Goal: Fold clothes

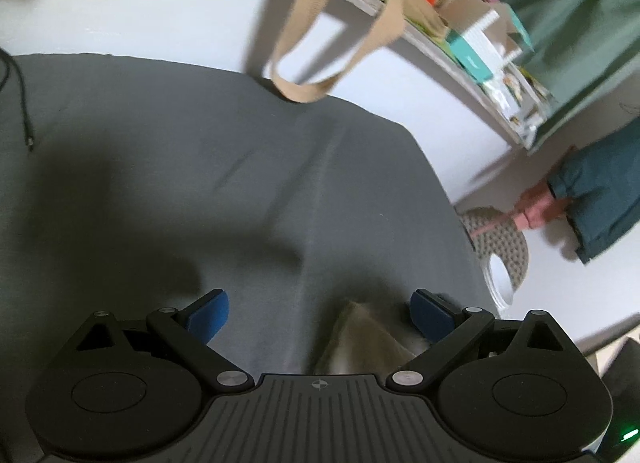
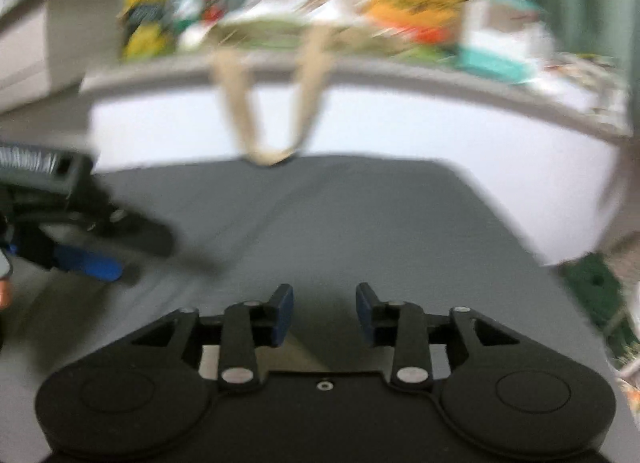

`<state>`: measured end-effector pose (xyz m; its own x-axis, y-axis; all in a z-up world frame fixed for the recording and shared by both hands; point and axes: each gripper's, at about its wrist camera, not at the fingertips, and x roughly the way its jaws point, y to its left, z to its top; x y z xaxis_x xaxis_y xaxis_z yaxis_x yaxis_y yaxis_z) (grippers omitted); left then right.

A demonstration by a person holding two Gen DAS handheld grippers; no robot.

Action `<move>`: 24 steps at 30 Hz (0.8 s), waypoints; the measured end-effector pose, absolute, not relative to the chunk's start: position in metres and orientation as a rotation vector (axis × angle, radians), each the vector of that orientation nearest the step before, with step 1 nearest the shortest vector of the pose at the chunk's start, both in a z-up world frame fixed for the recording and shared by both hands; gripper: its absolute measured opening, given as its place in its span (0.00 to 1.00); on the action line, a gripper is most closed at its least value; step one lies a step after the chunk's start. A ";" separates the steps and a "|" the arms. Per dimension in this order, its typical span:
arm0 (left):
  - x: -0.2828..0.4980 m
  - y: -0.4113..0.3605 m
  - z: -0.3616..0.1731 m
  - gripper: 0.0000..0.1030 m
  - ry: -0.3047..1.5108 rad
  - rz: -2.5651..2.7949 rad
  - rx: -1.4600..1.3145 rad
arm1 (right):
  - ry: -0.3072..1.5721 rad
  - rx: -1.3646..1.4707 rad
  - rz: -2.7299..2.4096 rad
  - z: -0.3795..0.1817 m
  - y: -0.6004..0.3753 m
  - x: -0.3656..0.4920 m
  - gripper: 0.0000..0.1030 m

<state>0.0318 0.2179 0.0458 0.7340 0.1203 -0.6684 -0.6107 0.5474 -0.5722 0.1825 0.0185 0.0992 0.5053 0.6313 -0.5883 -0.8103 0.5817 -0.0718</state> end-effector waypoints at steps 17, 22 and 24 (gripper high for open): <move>0.090 0.120 0.052 0.95 0.876 0.114 -0.427 | 0.817 -0.364 0.582 0.071 -0.127 0.229 0.19; 0.097 0.107 0.045 0.95 0.941 0.118 -0.315 | 0.814 -0.359 0.559 0.063 -0.126 0.235 0.04; 0.098 0.104 0.044 0.95 0.956 0.131 -0.273 | 0.817 -0.327 0.530 0.060 -0.128 0.243 0.03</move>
